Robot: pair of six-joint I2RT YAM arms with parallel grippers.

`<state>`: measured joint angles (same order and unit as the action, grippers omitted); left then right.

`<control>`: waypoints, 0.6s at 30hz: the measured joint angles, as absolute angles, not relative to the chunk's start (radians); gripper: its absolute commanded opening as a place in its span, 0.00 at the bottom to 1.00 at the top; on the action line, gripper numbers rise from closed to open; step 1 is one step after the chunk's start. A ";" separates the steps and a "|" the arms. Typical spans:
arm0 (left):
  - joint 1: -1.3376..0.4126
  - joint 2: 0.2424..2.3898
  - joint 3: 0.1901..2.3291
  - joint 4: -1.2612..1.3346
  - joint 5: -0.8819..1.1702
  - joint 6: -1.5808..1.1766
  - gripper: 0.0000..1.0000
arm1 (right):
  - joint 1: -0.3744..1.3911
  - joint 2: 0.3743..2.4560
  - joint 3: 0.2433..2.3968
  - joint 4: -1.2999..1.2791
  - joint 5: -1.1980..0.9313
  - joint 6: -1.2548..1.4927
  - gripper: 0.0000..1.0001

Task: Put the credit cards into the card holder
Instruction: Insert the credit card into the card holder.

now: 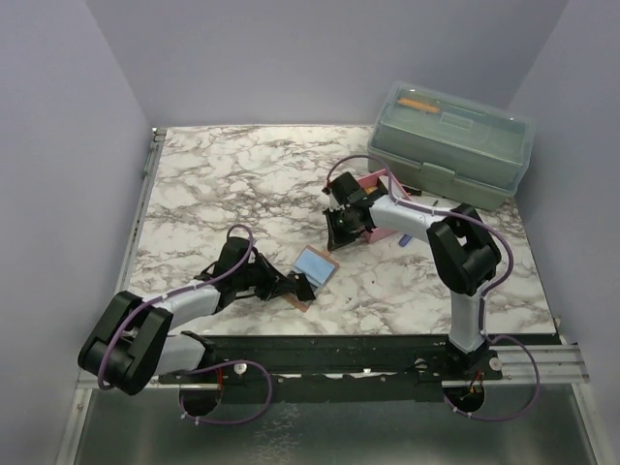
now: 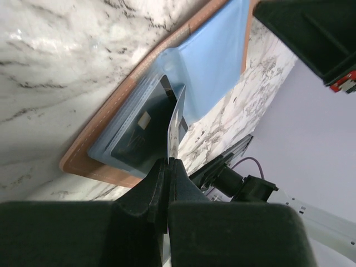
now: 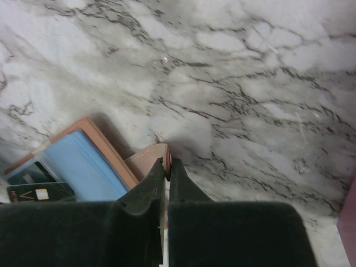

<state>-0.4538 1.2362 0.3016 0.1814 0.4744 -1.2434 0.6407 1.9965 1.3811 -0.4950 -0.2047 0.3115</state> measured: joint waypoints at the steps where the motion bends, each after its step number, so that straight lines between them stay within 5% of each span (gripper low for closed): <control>1: -0.449 1.241 0.305 0.181 0.475 -1.239 0.00 | 0.641 1.987 1.363 -0.485 -0.189 0.324 0.00; 11: -0.410 1.350 0.387 0.183 0.543 -1.148 0.00 | 0.665 1.753 1.130 -0.480 -0.028 0.514 0.01; 18: -0.392 1.392 0.384 0.235 0.612 -1.092 0.00 | 0.686 1.738 1.096 -0.532 -0.016 0.569 0.45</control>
